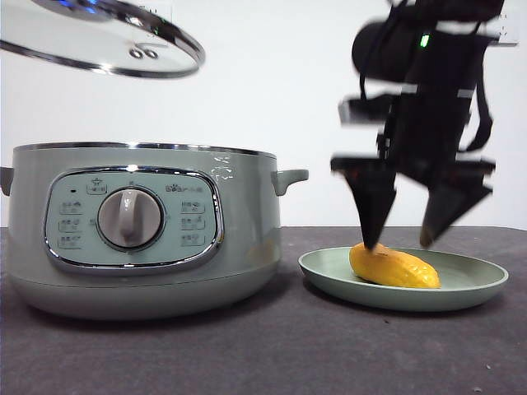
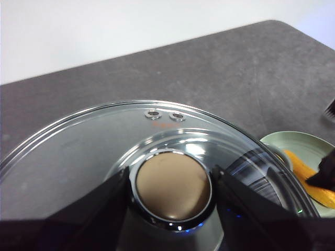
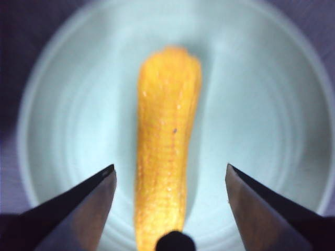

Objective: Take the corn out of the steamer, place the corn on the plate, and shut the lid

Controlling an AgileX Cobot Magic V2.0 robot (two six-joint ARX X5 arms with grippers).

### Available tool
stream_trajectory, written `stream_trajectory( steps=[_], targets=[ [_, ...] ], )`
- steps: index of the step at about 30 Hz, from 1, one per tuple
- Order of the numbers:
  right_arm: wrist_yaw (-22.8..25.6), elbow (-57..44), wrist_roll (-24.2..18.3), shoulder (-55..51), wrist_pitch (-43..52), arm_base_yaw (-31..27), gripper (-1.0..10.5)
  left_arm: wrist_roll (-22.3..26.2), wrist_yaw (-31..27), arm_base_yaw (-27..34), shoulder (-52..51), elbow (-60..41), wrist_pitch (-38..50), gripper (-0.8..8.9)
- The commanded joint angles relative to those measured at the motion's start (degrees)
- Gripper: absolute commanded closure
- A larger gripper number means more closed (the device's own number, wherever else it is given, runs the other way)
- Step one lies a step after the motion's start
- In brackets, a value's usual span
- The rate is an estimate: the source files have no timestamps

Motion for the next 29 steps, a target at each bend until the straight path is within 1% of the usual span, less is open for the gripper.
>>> stream_trajectory(
  steps=[1, 5, 14, 20, 29],
  targets=[
    [-0.1, -0.5, 0.6, -2.6, 0.2, 0.0, 6.0, -1.1, 1.9, 0.0, 1.9, 0.6, 3.8, 8.22],
    [-0.1, -0.5, 0.6, -7.6, 0.0, 0.0, 6.0, -1.4, 4.4, -0.3, 5.8, 0.6, 5.6, 8.22],
    [0.0, -0.5, 0.6, -16.0, -0.8, -0.4, 6.0, -1.7, 4.3, -2.3, 12.2, 0.6, 9.6, 8.22],
    [0.0, -0.5, 0.6, -18.7, -1.5, -1.6, 6.0, -1.7, 4.3, -3.0, 15.2, 0.6, 10.3, 8.22],
    [0.0, -0.5, 0.5, -19.0, -3.8, -3.8, 6.0, -1.6, 4.1, -3.4, 20.5, 0.6, 9.1, 8.22]
  ],
)
